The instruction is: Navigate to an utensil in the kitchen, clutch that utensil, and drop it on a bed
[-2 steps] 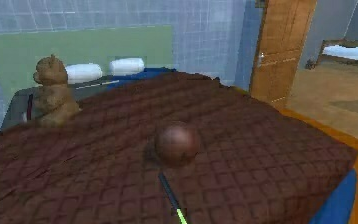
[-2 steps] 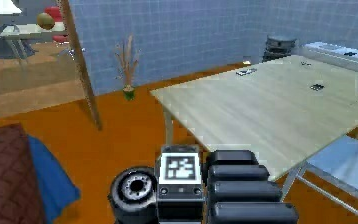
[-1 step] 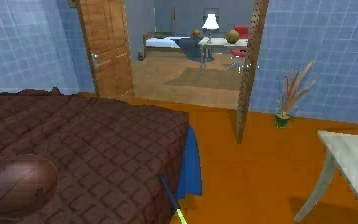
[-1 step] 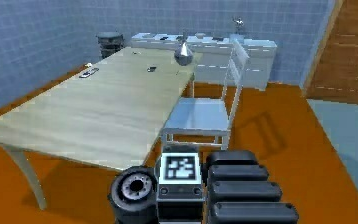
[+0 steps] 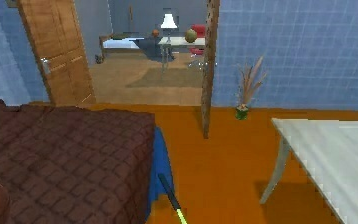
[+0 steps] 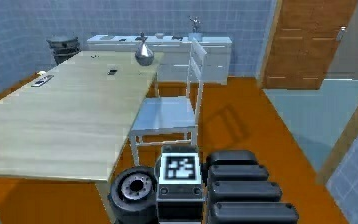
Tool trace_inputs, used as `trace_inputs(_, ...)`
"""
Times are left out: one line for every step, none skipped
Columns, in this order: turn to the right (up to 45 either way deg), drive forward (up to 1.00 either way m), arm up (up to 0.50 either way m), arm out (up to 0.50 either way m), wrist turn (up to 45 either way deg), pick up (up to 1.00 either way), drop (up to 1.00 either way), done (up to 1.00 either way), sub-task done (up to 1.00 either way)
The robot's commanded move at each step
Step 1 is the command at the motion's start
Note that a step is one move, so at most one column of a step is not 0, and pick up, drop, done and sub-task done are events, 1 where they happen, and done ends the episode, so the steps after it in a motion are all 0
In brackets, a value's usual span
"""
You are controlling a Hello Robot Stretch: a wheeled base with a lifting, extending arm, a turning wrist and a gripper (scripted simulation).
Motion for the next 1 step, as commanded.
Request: trace_inputs(3.0, 0.00, 0.00, 0.00, 0.0, 0.00, 0.00, 0.00, 0.00)
